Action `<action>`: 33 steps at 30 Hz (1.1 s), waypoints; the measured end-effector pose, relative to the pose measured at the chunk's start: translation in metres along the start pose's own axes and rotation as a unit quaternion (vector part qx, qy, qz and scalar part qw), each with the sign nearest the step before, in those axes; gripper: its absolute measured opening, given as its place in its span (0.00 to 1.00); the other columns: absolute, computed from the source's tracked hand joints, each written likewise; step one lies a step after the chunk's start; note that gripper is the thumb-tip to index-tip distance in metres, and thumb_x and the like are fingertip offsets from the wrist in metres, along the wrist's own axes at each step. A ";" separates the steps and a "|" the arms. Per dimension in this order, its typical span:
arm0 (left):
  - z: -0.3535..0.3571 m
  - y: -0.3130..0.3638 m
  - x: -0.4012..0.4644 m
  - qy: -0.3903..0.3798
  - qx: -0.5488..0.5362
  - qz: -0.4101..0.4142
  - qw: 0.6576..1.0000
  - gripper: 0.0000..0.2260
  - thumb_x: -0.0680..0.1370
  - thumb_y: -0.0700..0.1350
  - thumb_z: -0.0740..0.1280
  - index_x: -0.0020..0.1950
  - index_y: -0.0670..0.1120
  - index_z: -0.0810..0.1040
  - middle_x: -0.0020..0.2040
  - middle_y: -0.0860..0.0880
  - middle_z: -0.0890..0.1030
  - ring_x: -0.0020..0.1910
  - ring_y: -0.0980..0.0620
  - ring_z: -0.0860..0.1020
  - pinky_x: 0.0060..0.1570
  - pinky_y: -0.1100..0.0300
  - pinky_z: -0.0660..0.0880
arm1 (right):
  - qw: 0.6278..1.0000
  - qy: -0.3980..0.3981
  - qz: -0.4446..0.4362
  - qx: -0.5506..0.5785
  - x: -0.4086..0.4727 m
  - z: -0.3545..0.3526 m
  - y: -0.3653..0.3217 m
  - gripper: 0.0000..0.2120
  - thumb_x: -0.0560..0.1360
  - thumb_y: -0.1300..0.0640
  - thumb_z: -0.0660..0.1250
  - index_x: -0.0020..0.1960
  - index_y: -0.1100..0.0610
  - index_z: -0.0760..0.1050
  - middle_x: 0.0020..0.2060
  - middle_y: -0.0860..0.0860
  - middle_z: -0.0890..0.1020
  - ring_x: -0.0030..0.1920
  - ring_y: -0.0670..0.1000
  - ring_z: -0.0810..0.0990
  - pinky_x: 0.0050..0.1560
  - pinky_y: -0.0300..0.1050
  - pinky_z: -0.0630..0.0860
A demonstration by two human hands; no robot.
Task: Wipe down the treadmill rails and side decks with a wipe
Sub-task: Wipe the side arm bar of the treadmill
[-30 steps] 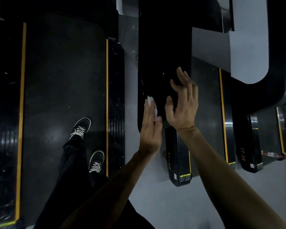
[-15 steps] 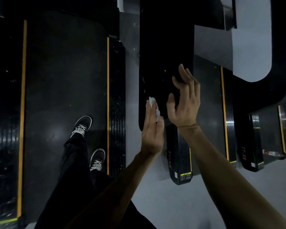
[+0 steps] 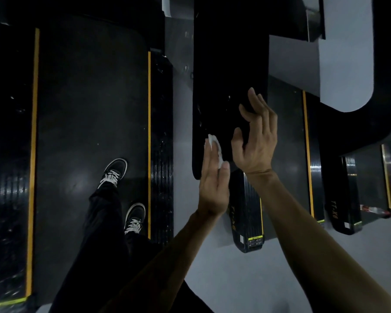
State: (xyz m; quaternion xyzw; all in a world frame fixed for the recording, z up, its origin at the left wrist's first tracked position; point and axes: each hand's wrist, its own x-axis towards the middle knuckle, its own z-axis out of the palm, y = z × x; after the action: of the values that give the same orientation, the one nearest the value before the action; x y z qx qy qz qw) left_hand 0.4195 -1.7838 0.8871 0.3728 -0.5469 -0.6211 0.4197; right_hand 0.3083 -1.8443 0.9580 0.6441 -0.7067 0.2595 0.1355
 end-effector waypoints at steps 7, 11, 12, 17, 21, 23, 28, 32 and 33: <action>-0.025 -0.017 -0.009 -0.071 0.020 -0.212 0.975 0.31 0.84 0.60 0.51 0.85 0.50 0.48 0.85 0.56 0.50 0.81 0.62 0.51 0.82 0.55 0.54 | 0.994 -0.058 -0.092 -0.032 0.000 -0.003 0.011 0.17 0.77 0.54 0.61 0.55 0.64 0.82 0.71 0.65 0.74 0.73 0.66 0.71 0.68 0.65 0.70; -0.026 -0.010 -0.022 -0.078 0.043 -0.238 0.967 0.31 0.83 0.62 0.50 0.85 0.53 0.50 0.84 0.58 0.52 0.80 0.66 0.53 0.81 0.56 0.55 | 0.992 -0.066 -0.105 -0.032 -0.001 -0.003 0.013 0.16 0.78 0.54 0.60 0.51 0.63 0.83 0.71 0.64 0.74 0.74 0.66 0.70 0.71 0.66 0.69; -0.023 -0.005 -0.022 -0.070 0.027 -0.231 0.970 0.31 0.84 0.60 0.51 0.85 0.51 0.51 0.84 0.56 0.53 0.80 0.66 0.53 0.81 0.57 0.55 | 0.993 -0.062 -0.100 -0.030 -0.002 -0.002 0.012 0.16 0.78 0.54 0.60 0.51 0.63 0.83 0.71 0.64 0.75 0.74 0.65 0.71 0.70 0.66 0.69; -0.004 0.005 -0.003 -0.006 -0.023 -0.063 0.998 0.25 0.86 0.42 0.56 0.79 0.29 0.56 0.82 0.34 0.56 0.82 0.37 0.54 0.81 0.50 0.57 | 0.996 -0.044 -0.080 -0.015 -0.002 -0.001 0.009 0.13 0.76 0.56 0.62 0.52 0.63 0.80 0.70 0.64 0.76 0.73 0.66 0.72 0.70 0.66 0.70; -0.013 -0.014 0.008 -0.026 -0.048 -0.150 0.987 0.35 0.85 0.61 0.53 0.84 0.39 0.50 0.85 0.47 0.51 0.84 0.51 0.49 0.82 0.50 0.52 | 0.996 -0.042 -0.074 -0.009 -0.002 -0.001 0.009 0.14 0.76 0.56 0.62 0.55 0.64 0.79 0.70 0.64 0.75 0.73 0.66 0.72 0.70 0.66 0.70; -0.023 -0.027 0.003 -0.046 -0.035 -0.212 0.975 0.38 0.83 0.68 0.50 0.85 0.47 0.47 0.85 0.53 0.49 0.82 0.59 0.48 0.82 0.48 0.51 | 0.997 -0.041 -0.072 -0.009 -0.003 -0.001 0.010 0.14 0.76 0.56 0.62 0.55 0.64 0.79 0.70 0.64 0.75 0.73 0.66 0.72 0.69 0.67 0.70; -0.023 -0.026 -0.018 -0.065 0.023 -0.259 0.963 0.34 0.82 0.65 0.48 0.85 0.52 0.48 0.84 0.57 0.49 0.81 0.64 0.48 0.82 0.48 0.51 | 0.997 -0.035 -0.066 -0.006 -0.005 0.001 0.010 0.14 0.77 0.56 0.61 0.56 0.63 0.78 0.70 0.64 0.75 0.73 0.65 0.71 0.68 0.67 0.70; -0.011 -0.002 -0.017 -0.006 -0.002 -0.144 0.990 0.29 0.87 0.55 0.52 0.84 0.41 0.53 0.84 0.47 0.54 0.83 0.52 0.52 0.82 0.46 0.54 | 0.998 -0.030 -0.052 -0.009 -0.007 0.001 0.007 0.14 0.77 0.56 0.61 0.55 0.63 0.79 0.70 0.64 0.75 0.73 0.65 0.71 0.68 0.67 0.71; -0.008 0.000 -0.013 0.006 0.000 -0.104 0.995 0.28 0.87 0.54 0.52 0.82 0.39 0.54 0.83 0.44 0.55 0.83 0.48 0.53 0.81 0.45 0.55 | 0.998 -0.031 -0.050 -0.009 -0.007 0.001 0.007 0.14 0.77 0.57 0.61 0.55 0.64 0.80 0.70 0.64 0.75 0.73 0.66 0.71 0.68 0.67 0.71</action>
State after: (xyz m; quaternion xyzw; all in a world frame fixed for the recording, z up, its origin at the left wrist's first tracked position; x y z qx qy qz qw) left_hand 0.4314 -1.7749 0.8862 0.4313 -0.5026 -0.6593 0.3558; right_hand 0.3026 -1.8386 0.9523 0.6847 -0.6801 0.2260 0.1325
